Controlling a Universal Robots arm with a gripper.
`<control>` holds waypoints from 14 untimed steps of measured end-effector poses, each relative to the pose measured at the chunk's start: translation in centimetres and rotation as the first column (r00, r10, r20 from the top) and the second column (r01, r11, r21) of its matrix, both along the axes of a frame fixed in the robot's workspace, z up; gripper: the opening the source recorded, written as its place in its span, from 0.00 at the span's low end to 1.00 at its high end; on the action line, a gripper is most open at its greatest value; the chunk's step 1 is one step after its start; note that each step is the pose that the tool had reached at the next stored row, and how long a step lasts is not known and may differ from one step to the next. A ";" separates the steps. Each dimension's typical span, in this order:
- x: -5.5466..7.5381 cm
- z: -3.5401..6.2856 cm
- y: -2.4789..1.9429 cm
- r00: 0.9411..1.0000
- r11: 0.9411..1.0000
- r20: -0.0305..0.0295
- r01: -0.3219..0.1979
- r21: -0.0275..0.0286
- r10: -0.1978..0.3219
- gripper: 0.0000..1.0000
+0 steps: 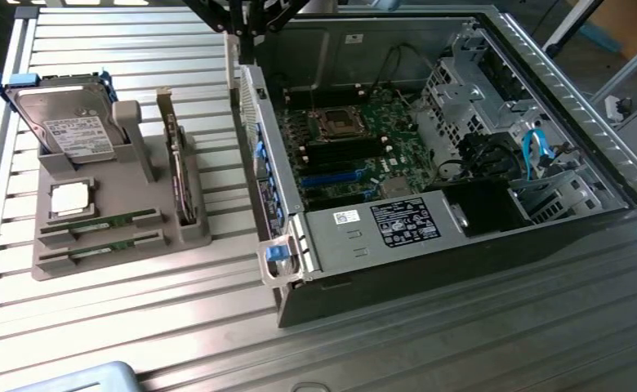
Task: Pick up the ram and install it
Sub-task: 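Reach for the ram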
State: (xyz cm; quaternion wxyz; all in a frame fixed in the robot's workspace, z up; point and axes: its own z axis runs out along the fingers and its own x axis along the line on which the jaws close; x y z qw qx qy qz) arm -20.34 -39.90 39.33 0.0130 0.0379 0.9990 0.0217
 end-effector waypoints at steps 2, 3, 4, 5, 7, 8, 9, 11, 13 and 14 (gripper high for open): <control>-0.2 0.00 0.00 1.000 1.000 0.000 0.000 0.000 0.000 0.10; -0.3 0.00 0.00 1.000 1.000 0.000 0.000 0.000 0.000 0.10; -0.4 -0.01 0.00 1.000 1.000 0.000 0.000 0.000 0.000 0.10; -0.6 0.00 0.00 1.000 1.000 0.000 0.000 0.000 0.000 0.10; -0.8 0.00 0.00 1.000 1.000 0.000 0.000 0.000 0.000 0.10; -0.9 0.00 0.00 1.000 1.000 0.000 0.000 0.000 0.000 0.10; -1.0 0.00 0.00 1.000 1.000 0.000 0.000 0.000 0.000 0.10; -1.3 0.00 0.00 1.000 1.000 0.000 0.000 0.000 0.000 0.10; -1.5 -0.01 0.00 1.000 1.000 0.000 0.000 0.000 0.000 0.10; -1.7 0.00 0.00 1.000 1.000 0.000 0.000 0.000 0.000 0.10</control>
